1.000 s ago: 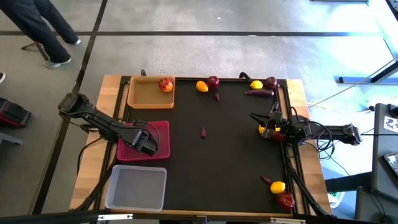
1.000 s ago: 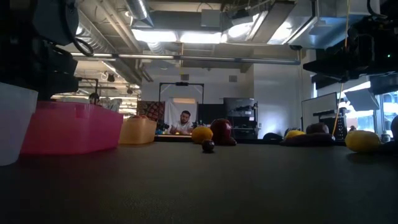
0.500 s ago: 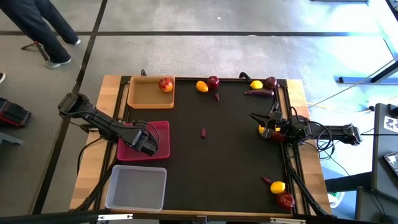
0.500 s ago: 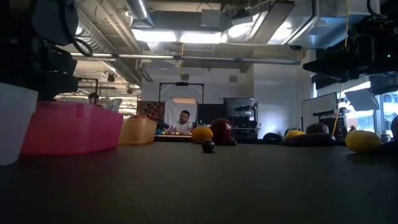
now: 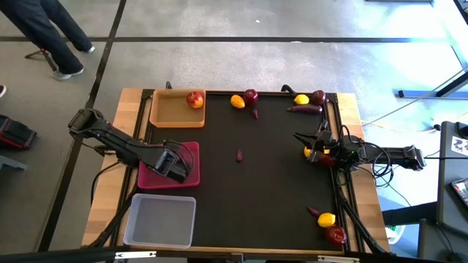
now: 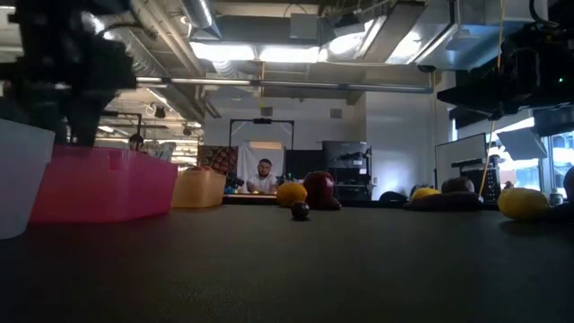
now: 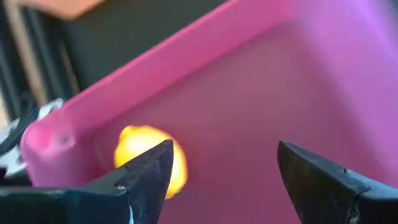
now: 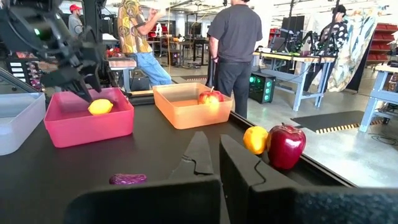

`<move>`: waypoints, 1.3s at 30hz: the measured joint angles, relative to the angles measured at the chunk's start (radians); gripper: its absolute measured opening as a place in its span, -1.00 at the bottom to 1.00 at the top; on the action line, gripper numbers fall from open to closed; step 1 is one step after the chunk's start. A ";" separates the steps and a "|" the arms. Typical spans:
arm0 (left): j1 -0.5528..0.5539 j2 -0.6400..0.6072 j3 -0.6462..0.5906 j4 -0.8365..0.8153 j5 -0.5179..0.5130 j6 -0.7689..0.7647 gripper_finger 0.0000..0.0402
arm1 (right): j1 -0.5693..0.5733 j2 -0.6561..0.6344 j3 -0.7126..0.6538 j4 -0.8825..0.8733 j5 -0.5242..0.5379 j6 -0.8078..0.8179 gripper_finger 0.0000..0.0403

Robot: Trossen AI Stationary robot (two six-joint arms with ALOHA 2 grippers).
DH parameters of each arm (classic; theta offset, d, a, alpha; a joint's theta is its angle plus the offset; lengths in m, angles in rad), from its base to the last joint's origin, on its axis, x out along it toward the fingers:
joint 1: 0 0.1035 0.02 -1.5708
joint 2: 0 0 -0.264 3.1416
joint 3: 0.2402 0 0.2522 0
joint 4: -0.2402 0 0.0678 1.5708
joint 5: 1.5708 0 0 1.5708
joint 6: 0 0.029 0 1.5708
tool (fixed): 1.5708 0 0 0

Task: Sort produce into baskets
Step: Put the top left lemon into the pink bin

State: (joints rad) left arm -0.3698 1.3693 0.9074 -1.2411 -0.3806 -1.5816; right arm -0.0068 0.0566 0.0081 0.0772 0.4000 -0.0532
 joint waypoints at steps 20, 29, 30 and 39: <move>0.122 0.006 0.124 0.583 -0.186 0.605 0.40 | 0.000 0.000 0.000 0.001 0.000 0.000 -1.00; 0.240 0.067 0.124 0.839 -0.183 0.820 0.40 | 0.000 0.000 0.000 0.001 0.000 0.000 -1.00; 0.255 0.078 0.124 0.863 -0.176 0.837 0.40 | 0.000 0.000 0.000 0.001 0.000 0.000 -1.00; 0.408 0.165 0.136 0.958 -0.012 0.980 0.40 | 0.000 0.000 0.000 0.001 0.000 0.003 -1.00</move>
State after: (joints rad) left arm 0.0381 1.5344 1.0438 -0.2828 -0.3925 -0.6021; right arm -0.0067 0.0566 0.0079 0.0780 0.3996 -0.0501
